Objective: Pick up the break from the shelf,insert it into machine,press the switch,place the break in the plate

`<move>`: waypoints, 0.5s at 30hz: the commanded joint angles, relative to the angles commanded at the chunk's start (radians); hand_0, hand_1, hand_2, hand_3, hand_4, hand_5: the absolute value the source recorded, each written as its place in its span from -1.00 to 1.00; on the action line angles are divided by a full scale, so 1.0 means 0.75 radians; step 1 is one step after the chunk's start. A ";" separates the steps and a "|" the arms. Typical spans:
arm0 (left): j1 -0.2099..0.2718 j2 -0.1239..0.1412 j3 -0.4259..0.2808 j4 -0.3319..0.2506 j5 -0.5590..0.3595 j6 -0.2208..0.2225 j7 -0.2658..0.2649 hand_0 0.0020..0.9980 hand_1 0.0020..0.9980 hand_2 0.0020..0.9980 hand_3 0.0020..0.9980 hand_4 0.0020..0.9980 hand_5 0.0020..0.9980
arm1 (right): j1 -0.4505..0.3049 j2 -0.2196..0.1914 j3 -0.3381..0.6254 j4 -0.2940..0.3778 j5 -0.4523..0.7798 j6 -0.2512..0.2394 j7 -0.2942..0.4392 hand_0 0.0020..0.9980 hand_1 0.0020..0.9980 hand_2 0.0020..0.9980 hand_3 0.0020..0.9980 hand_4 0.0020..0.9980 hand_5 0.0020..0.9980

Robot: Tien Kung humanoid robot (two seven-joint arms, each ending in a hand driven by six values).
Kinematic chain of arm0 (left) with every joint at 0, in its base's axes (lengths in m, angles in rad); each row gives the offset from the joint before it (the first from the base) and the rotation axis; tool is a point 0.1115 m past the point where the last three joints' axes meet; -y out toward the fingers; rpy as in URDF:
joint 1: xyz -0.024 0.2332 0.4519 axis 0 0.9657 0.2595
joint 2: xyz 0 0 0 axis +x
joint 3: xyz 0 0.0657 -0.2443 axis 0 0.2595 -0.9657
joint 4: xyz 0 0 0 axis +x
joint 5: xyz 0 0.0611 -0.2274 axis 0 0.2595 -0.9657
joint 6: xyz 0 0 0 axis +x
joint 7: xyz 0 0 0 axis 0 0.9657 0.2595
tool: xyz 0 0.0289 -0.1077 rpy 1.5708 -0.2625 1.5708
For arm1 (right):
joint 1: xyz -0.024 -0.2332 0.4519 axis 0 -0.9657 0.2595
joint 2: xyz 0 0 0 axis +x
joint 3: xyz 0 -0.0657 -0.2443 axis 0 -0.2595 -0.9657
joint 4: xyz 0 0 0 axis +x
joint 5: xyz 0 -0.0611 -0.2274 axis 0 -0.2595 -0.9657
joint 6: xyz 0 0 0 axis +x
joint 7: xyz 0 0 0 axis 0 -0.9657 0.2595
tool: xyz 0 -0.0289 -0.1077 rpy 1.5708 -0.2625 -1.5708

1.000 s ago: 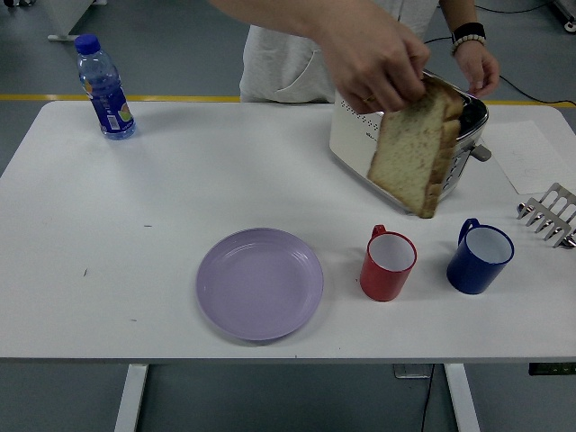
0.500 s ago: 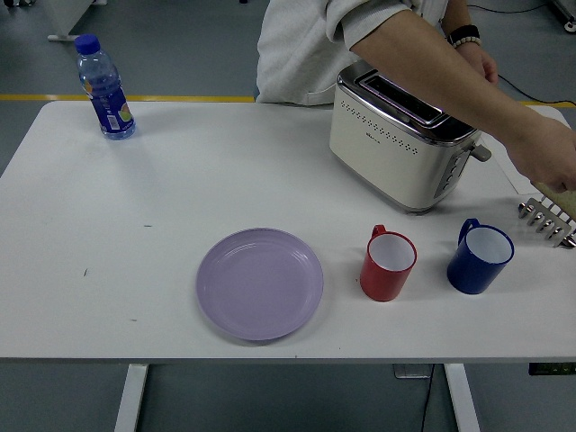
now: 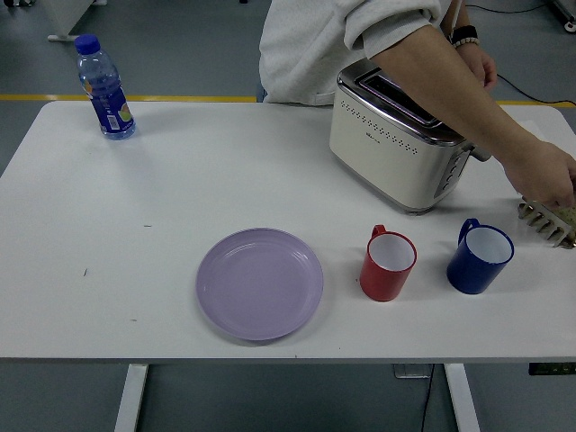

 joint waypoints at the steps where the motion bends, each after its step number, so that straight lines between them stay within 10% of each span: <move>1: 0.000 0.000 -0.001 0.000 0.001 0.000 0.000 0.34 0.37 0.35 0.10 -0.43 0.77 | 0.000 0.000 0.000 0.000 0.000 0.000 0.000 0.32 0.21 0.25 0.17 -0.22 -0.52; 15: 0.031 -0.011 -0.056 0.000 0.107 -0.008 0.006 0.34 0.38 0.35 0.10 -0.43 0.77 | -0.025 0.010 0.000 -0.004 0.003 0.012 0.000 0.32 0.20 0.25 0.17 -0.22 -0.52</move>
